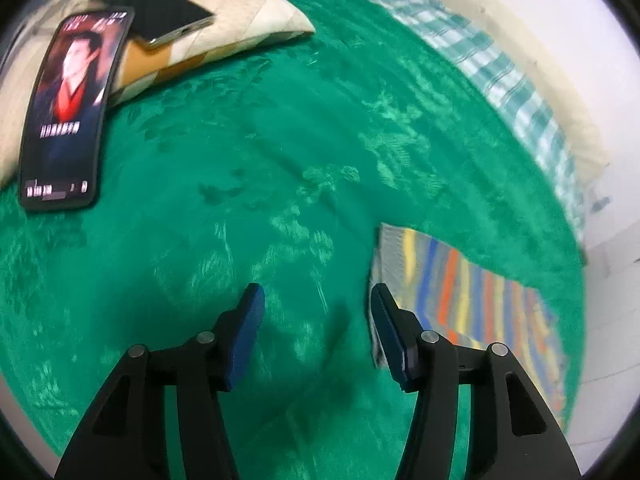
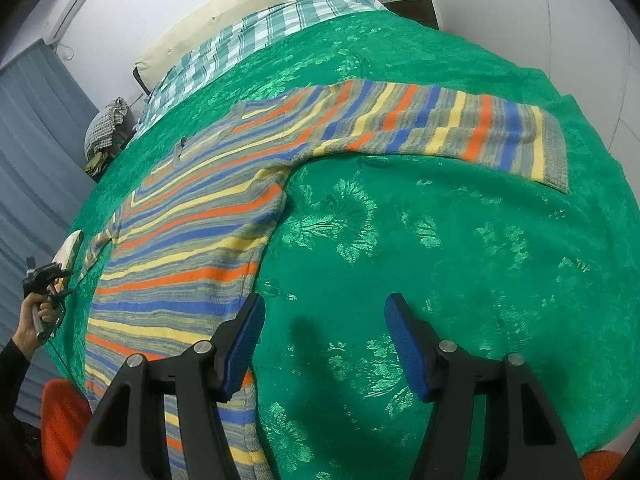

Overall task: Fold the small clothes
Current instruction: 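Grasp the sleeve cuff with the left tool and fold it across the body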

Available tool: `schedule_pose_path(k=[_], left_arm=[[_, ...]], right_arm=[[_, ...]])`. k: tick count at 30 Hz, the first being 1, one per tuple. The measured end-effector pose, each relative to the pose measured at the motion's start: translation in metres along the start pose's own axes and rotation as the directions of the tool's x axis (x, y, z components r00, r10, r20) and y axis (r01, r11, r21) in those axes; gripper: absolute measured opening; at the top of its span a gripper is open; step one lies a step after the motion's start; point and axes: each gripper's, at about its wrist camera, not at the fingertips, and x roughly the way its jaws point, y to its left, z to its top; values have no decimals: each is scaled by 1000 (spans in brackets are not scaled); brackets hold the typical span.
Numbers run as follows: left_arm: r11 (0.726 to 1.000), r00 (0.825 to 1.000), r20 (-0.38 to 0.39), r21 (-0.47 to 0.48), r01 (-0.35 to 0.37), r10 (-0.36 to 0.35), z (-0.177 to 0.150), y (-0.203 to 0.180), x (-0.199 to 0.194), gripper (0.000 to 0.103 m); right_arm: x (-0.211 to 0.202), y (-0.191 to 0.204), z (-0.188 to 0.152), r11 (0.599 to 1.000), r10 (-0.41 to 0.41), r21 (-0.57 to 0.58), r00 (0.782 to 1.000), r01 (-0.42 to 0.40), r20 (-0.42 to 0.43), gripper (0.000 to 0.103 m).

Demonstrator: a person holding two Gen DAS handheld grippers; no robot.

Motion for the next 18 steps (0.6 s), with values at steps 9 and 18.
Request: schedule_pose_path(k=[9, 18], left_arm=[[955, 946, -149, 28, 297, -289, -60, -53, 30, 57], [962, 968, -46, -133, 237, -245, -65, -47, 65, 1]], right_arm=[[7, 2, 0, 1000, 4, 4, 1000, -4, -21, 62], [6, 7, -3, 1000, -7, -20, 1000, 6, -23, 62]])
